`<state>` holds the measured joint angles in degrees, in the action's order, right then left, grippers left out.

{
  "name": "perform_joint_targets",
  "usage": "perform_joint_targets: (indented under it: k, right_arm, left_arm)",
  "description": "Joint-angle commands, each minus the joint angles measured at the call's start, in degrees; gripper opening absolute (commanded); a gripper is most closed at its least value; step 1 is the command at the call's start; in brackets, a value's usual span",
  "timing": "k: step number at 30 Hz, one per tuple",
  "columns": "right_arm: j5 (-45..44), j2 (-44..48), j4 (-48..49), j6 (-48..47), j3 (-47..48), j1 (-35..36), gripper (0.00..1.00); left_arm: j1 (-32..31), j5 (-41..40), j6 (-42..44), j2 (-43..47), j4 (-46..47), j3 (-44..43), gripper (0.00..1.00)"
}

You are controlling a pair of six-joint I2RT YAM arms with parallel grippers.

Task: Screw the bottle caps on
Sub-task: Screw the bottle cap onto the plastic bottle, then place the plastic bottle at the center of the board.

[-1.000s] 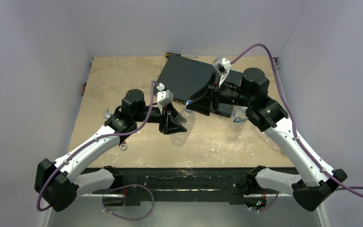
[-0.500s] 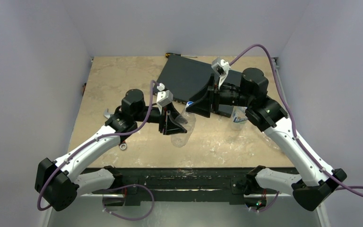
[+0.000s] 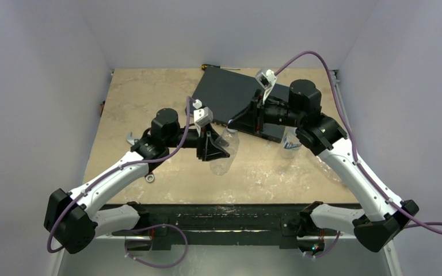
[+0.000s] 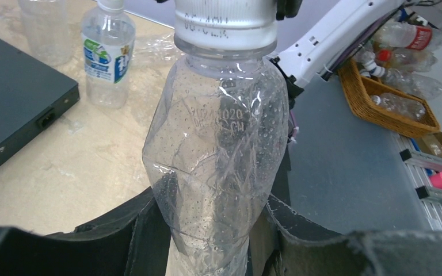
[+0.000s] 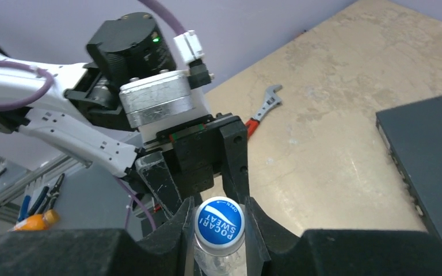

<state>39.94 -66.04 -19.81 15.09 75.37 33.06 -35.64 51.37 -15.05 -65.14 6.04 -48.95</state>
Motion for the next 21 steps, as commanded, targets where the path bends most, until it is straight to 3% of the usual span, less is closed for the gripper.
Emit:
perform_joint_targets:
  k: [1, 10, 14, 16, 19, 21]
  right_arm:
    - [-8.58, -1.59, -6.6, 3.14, 3.14, 0.37, 0.0]
    - [-28.03, -3.78, -15.02, 10.98, 7.4, 5.66, 0.0]
    - [-37.77, -6.48, -19.08, 12.9, 11.18, 10.91, 0.0]
    - [-39.47, -7.06, -20.21, 13.13, 12.07, 11.4, 0.01]
    - [-42.06, -6.62, -21.55, 13.17, 12.55, 11.34, 0.44]
    - [-43.97, -6.83, -22.89, 12.42, 13.92, 11.3, 0.58]
  left_arm:
    - [0.24, -18.66, 1.31, -1.23, 1.94, -2.21, 0.0]
    - [-4.23, -43.85, 4.12, -3.33, 6.71, -3.24, 0.0]
    - [-8.12, -50.32, 5.74, -4.7, 9.98, -2.99, 0.0]
    - [-8.68, -49.68, 6.03, -5.34, 11.02, -2.77, 0.0]
    - [-8.75, -48.29, 6.51, -5.14, 11.8, -1.43, 0.0]
    - [-8.75, -46.89, 7.21, -4.6, 11.8, -0.47, 0.0]
